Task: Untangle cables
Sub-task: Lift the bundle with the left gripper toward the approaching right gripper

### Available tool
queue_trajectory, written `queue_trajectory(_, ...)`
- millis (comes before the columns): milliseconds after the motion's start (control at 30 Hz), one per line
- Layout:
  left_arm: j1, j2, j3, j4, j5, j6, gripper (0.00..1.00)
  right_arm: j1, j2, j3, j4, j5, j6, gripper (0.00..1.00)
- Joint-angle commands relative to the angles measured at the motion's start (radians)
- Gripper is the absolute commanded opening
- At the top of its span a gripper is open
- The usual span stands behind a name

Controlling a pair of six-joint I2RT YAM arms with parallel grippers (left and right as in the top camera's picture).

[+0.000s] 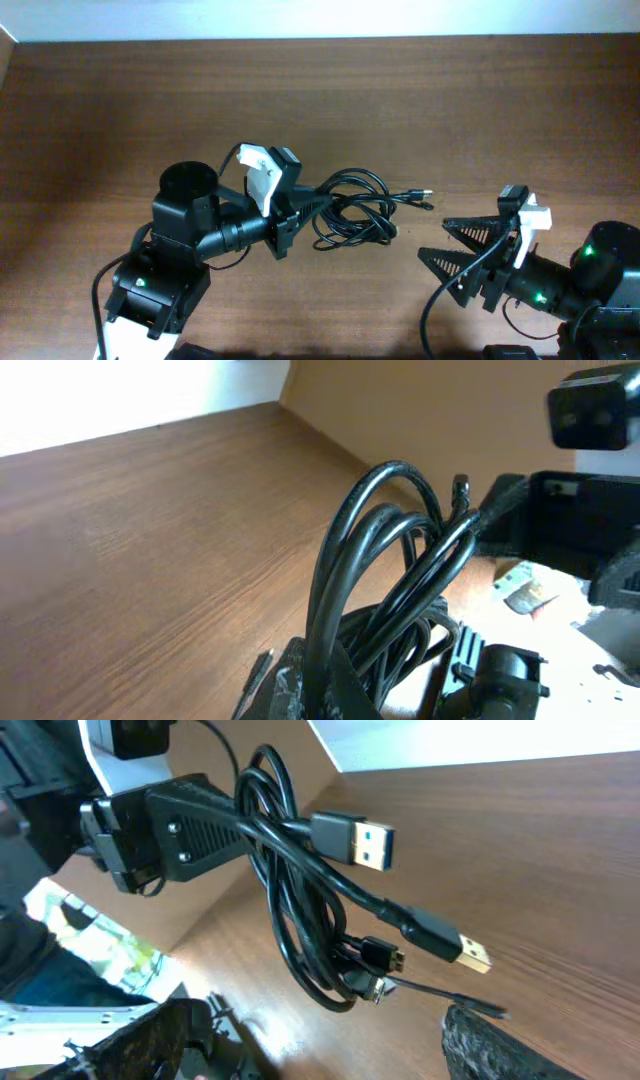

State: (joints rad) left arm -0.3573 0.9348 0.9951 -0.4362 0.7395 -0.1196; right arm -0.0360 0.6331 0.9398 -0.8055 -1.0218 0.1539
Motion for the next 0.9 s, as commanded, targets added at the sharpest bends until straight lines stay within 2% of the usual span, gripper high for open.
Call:
queue_trajectory(0,0.0,-0.012,0.023,-0.012,0.069,0.097,0.0,-0.004,-0.001,0.018,0.026,-0.051,-0.008,0.8)
queue_trajectory(100,0.0,0.0,0.023,-0.111,0.068,0.373,0.0,-0.004,-0.001,0.018,0.133,-0.051,-0.008,0.76)
queue_trajectory(167,0.0,0.012,0.022,-0.126,0.108,0.415,0.0,-0.004,-0.001,0.018,0.201,-0.014,-0.008,0.76)
queue_trajectory(267,0.0,0.013,0.022,-0.122,0.33,0.526,0.0,-0.004,0.005,0.018,0.219,0.092,-0.008,0.75)
queue_trajectory(333,0.0,0.013,0.022,-0.099,0.388,0.526,0.0,-0.004,0.031,0.017,0.195,0.092,-0.008,0.74)
queue_trajectory(433,0.0,0.015,0.022,-0.047,0.371,0.513,0.0,-0.004,0.061,0.017,0.126,0.015,-0.021,0.7)
queue_trajectory(500,0.0,0.015,0.022,0.0,0.264,0.386,0.0,-0.004,0.061,0.017,0.085,-0.046,-0.046,0.7)
queue_trajectory(567,0.0,0.015,0.022,0.072,0.245,0.314,0.0,-0.003,0.061,0.017,0.044,-0.049,-0.046,0.7)
queue_trajectory(767,-0.003,0.048,0.022,0.093,0.233,0.245,0.0,-0.003,0.061,0.017,0.034,-0.093,-0.054,0.67)
queue_trajectory(867,-0.076,0.091,0.022,0.151,0.232,0.243,0.0,-0.003,0.061,0.017,0.034,-0.093,-0.054,0.66)
